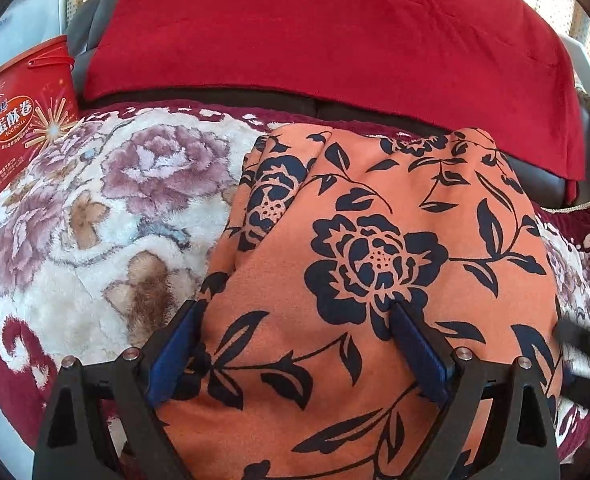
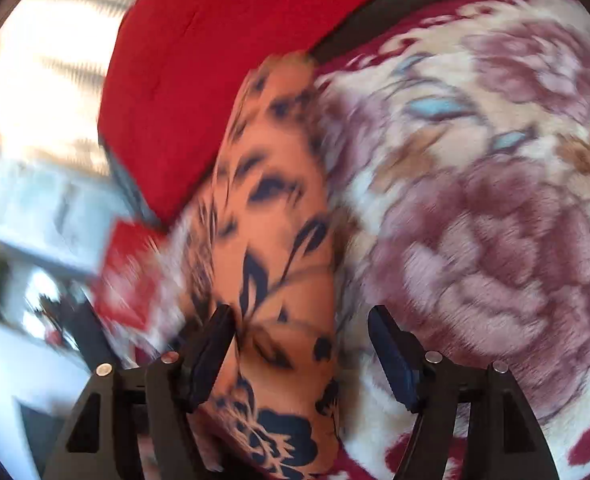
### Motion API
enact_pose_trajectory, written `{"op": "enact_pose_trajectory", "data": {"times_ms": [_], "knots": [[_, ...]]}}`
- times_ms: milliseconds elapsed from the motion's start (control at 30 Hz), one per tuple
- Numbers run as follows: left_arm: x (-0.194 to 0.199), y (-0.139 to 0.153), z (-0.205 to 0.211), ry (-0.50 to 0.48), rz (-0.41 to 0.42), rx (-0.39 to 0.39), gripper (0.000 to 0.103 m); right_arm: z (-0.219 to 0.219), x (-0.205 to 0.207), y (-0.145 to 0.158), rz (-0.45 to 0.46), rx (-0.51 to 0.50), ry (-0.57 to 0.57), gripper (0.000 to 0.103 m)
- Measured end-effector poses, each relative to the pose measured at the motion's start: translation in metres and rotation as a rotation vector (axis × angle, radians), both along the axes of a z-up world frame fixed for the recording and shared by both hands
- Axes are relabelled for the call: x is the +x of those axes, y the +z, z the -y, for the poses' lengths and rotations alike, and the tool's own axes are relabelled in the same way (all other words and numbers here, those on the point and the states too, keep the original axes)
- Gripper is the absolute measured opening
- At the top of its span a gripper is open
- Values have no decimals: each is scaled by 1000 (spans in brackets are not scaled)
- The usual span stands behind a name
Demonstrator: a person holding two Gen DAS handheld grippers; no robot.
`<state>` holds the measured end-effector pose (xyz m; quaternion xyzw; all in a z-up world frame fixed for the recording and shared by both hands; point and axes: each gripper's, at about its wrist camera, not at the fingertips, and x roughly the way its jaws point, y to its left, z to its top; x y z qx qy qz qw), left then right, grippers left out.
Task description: Fold small clothes
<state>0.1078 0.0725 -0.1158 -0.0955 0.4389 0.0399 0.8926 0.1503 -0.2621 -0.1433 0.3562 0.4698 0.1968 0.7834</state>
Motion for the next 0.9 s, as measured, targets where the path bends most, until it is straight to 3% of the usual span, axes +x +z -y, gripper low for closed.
{"op": "enact_pose_trajectory", "data": {"times_ms": [167, 200, 233, 267, 333, 367, 433, 467, 500, 533, 600, 633, 700, 767, 833, 900], "knots": [[3, -1, 0, 7, -8, -7, 96, -7, 36, 5, 7, 105, 46, 74], [4, -2, 0, 8, -7, -6, 96, -15, 46, 1, -5, 63, 69, 66], [4, -2, 0, 9, -7, -5, 96, -25, 52, -5, -28, -14, 84, 41], [5, -2, 0, 11, -10, -2, 96, -34, 55, -8, -34, -72, 99, 42], [5, -3, -1, 8, -11, -6, 96, -55, 46, 11, 55, -262, 109, 39], [5, -3, -1, 5, -11, -10, 96, -70, 37, 26, 128, -408, 118, 39], [6, -4, -2, 5, -15, -10, 96, -87, 31, 35, 179, -524, 147, 39], [7, -4, -3, 8, -15, -15, 96, -89, 33, 34, 166, -512, 151, 42], [7, -4, -2, 11, -14, -16, 96, -80, 40, 31, 123, -420, 140, 46], [7, -4, -2, 10, -13, -17, 96, -68, 46, 28, 82, -330, 111, 60], [6, -4, -1, 10, -11, -13, 96, -42, 57, 20, 30, -156, 7, 78], [7, -4, -1, 10, -12, -14, 96, -35, 60, 17, 23, -111, -22, 79], [6, -4, -1, 12, -11, -14, 96, -32, 72, 11, -1, -45, -28, 79], [7, -3, -1, 11, -10, -8, 96, -41, 84, 3, -32, -43, 8, 78], [7, -4, -1, 10, -9, -7, 96, -59, 89, 2, -11, -155, 75, 43], [7, -4, -1, 10, -11, -7, 96, -83, 80, 17, 67, -320, 93, 40]]}}
